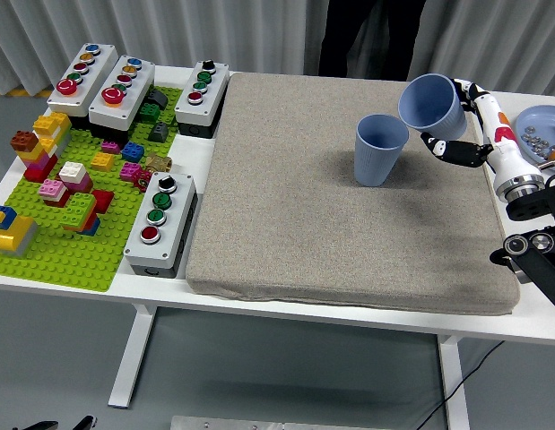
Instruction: Pick cup pour cup place
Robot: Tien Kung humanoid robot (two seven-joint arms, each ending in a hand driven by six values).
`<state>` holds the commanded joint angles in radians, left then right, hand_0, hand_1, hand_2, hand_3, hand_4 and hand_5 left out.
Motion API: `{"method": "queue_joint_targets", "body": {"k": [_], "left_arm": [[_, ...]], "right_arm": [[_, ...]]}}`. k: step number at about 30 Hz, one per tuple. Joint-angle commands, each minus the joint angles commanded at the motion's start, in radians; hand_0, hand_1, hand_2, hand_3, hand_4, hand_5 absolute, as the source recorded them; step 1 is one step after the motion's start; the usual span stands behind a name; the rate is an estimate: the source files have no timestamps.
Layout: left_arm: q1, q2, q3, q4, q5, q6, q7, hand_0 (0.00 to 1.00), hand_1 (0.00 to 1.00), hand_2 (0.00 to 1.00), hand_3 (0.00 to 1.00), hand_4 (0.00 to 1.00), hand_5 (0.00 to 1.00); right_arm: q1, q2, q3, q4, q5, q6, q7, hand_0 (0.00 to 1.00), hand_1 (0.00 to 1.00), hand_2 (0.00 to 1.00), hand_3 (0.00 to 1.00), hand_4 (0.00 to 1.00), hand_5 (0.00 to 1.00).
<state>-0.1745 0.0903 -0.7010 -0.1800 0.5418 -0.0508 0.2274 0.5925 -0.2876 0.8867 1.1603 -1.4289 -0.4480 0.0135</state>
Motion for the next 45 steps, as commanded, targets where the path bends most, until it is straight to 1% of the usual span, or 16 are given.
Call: {"method": "queue_joint_targets", "body": {"k": [7,22,34,45], "left_arm": [[-0.001,-0.001,0.000,0.000,-0.001,0.001,0.000,0.774,0.788,0.853,0.734,0.507,0.961],[0.005,0.001,0.004,0.000,-0.002,0.000,0.001,0.775,0.787,0.853,0.734,0.508,0.960],[0.002,0.002,0.007,0.000,-0.004,0.000,0.000,0.775,0.788,0.853,0.735,0.509,0.959],[-0.003,0.002,0.008,0.000,-0.006,0.000,-0.001,0.774,0.788,0.855,0.735,0.510,0.958]], "right_arm": [[0.013,0.012,-0.024,-0.018,-0.047,-0.009,0.007,0.815,0.705,0.594,0.608,0.645,0.105],[0.030,0.024,-0.039,-0.044,-0.086,-0.020,0.016,0.815,0.703,0.591,0.602,0.641,0.106],[0.048,0.021,-0.040,-0.065,-0.157,-0.032,0.024,0.815,0.704,0.588,0.598,0.637,0.103],[0.066,0.022,-0.053,-0.071,-0.226,-0.041,0.017,0.813,0.703,0.586,0.589,0.620,0.099]]}}
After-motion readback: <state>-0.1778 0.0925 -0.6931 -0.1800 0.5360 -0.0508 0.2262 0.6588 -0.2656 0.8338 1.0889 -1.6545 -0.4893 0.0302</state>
